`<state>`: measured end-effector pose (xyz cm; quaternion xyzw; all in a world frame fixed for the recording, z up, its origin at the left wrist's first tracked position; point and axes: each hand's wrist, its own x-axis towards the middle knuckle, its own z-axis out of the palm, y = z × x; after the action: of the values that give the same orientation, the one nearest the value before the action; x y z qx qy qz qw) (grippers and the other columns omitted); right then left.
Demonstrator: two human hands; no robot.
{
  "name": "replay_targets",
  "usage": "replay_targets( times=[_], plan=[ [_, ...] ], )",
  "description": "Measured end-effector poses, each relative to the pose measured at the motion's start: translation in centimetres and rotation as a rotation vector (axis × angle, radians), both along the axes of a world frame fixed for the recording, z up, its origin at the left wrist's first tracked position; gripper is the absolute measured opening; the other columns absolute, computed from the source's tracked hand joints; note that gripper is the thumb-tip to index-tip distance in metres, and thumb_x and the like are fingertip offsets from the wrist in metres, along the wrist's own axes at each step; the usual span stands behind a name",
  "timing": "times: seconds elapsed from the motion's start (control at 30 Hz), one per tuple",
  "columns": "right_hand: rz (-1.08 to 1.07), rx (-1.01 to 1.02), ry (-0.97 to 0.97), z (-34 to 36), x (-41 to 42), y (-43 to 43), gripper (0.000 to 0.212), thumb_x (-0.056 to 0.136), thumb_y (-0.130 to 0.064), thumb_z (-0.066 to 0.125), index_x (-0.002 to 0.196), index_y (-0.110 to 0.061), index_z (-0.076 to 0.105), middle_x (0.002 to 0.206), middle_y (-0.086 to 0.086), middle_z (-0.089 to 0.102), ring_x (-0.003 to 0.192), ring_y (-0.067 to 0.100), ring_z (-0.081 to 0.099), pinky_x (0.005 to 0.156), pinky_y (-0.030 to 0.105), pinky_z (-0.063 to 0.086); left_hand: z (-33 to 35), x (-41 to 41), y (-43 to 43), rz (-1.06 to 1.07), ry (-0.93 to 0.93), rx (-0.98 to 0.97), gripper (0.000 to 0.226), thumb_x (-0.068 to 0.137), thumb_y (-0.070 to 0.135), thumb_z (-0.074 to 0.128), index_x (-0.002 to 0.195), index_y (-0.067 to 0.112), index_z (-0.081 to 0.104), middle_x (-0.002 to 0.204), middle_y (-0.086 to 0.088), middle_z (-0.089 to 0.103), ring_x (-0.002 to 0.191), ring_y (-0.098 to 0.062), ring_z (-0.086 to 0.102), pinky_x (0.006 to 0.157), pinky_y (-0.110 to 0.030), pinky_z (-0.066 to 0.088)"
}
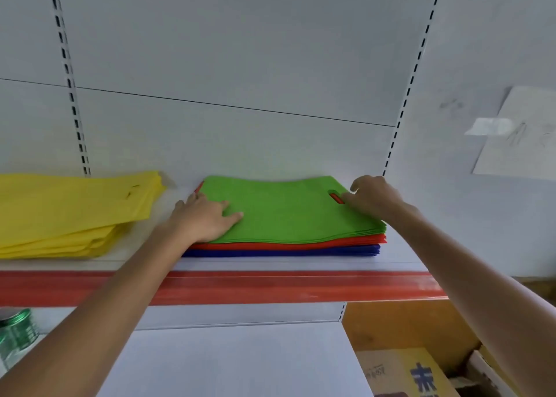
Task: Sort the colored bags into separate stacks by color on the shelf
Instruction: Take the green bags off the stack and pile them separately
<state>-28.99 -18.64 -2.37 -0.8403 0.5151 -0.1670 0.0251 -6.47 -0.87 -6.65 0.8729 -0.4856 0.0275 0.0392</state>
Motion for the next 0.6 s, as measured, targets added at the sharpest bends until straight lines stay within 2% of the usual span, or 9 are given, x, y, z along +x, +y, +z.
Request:
replay_targets(
  times=[0.13, 0.2, 0.3, 0.5, 0.6],
  plan=[
    [-0.005, 0.024, 0.056, -1.1, 0.8, -0.8, 0.052, 0.090, -0.057, 0.046, 0.105, -0.008, 0.058, 0.107, 0.012, 0.061, 0.092, 0.029, 0.057, 0.071, 0.031, 0.041, -0.2, -0.2, 0.2, 0.028, 0.010, -0.004, 0.060, 0.093, 0.060, 0.025, 0.144, 0.031, 0.031, 0.148, -0.030, 0.020, 0.138, -0.036, 0.021, 0.110, -0.041, 0.023],
    [-0.011, 0.012, 0.067, -1.4, 1.0, -0.9, 0.049, 0.091, -0.058, 0.043, 0.092, -0.010, 0.053, 0.096, 0.010, 0.058, 0.082, 0.027, 0.052, 0.070, 0.031, 0.040, -0.3, -0.2, 0.2, 0.038, 0.016, -0.008, 0.059, 0.092, 0.061, 0.024, 0.144, 0.032, 0.030, 0.148, -0.030, 0.018, 0.138, -0.037, 0.019, 0.112, -0.042, 0.021],
    [-0.016, -0.006, 0.079, -1.5, 1.2, -0.7, 0.049, 0.093, -0.058, 0.040, 0.086, -0.010, 0.049, 0.086, 0.007, 0.049, 0.078, 0.027, 0.048, 0.068, 0.031, 0.037, -0.3, -0.1, 0.1, 0.038, 0.000, -0.003, 0.060, 0.093, 0.060, 0.022, 0.145, 0.030, 0.029, 0.149, -0.029, 0.019, 0.140, -0.035, 0.016, 0.113, -0.044, 0.018],
    [0.000, -0.098, 0.094, -1.8, 1.0, -0.4, 0.048, 0.094, -0.055, 0.041, 0.094, -0.009, 0.054, 0.098, 0.011, 0.059, 0.087, 0.030, 0.055, 0.069, 0.031, 0.037, -0.6, -0.1, 0.1, 0.025, -0.025, 0.000, 0.060, 0.093, 0.059, 0.022, 0.144, 0.030, 0.030, 0.148, -0.027, 0.023, 0.139, -0.034, 0.017, 0.113, -0.044, 0.016],
    [0.017, -0.173, 0.085, -1.9, 1.1, -0.2, 0.042, 0.094, -0.051, 0.044, 0.086, -0.011, 0.049, 0.100, 0.012, 0.062, 0.081, 0.028, 0.052, 0.067, 0.031, 0.037, -0.6, -0.1, 0.1, 0.007, -0.045, -0.011, 0.059, 0.094, 0.058, 0.022, 0.143, 0.027, 0.034, 0.148, -0.023, 0.027, 0.140, -0.033, 0.017, 0.112, -0.045, 0.017]
  ],
)
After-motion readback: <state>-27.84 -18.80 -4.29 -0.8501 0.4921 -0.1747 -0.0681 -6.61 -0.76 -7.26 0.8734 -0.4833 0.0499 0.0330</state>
